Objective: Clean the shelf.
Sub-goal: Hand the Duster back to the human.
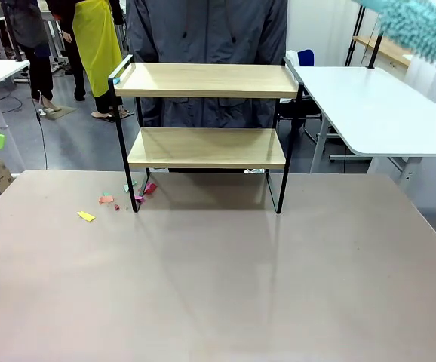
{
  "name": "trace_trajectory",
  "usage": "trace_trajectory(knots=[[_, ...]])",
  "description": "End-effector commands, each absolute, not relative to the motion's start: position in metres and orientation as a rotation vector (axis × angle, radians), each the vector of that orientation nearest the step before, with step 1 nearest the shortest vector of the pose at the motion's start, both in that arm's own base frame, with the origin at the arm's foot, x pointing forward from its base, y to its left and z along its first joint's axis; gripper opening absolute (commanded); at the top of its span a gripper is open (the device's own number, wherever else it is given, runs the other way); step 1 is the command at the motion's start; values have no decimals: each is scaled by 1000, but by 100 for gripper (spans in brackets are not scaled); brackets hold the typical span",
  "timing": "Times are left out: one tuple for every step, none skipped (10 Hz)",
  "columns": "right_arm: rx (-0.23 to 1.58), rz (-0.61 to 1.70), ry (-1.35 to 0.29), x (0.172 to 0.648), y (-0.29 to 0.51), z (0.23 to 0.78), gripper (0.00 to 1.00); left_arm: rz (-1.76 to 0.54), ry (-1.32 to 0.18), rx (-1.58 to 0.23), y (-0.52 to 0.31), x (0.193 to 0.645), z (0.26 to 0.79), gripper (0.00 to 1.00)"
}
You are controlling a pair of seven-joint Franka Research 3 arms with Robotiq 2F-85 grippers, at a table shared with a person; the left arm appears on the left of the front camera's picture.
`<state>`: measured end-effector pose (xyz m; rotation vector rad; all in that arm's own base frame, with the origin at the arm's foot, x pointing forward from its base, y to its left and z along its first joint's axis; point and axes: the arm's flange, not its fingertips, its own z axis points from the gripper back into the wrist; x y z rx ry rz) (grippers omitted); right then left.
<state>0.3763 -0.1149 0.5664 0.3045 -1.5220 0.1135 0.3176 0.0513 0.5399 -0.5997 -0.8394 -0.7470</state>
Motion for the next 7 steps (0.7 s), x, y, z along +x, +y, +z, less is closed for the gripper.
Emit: trace_trajectory(knots=[[226, 66, -1519, 380, -112, 535, 16, -744, -844, -611, 50, 317, 541, 100], [200, 50, -1498, 379, -115, 514, 16, -744, -844, -611, 50, 317, 541, 100], [194, 48, -1464, 377, -114, 495, 16, -744, -844, -611, 50, 317, 541, 100], [194, 48, -1433, 375, -112, 477, 16, -744, -844, -611, 50, 317, 541, 100], [184, 46, -1415, 373, -111, 463, 16, -744, -844, -611, 50, 317, 541, 100], [180, 47, -1409, 368, -110, 455, 16, -744, -844, -611, 50, 317, 541, 100], [186, 41, -1395, 365, -109, 448, 16, -744, -844, -611, 50, 317, 541, 100]])
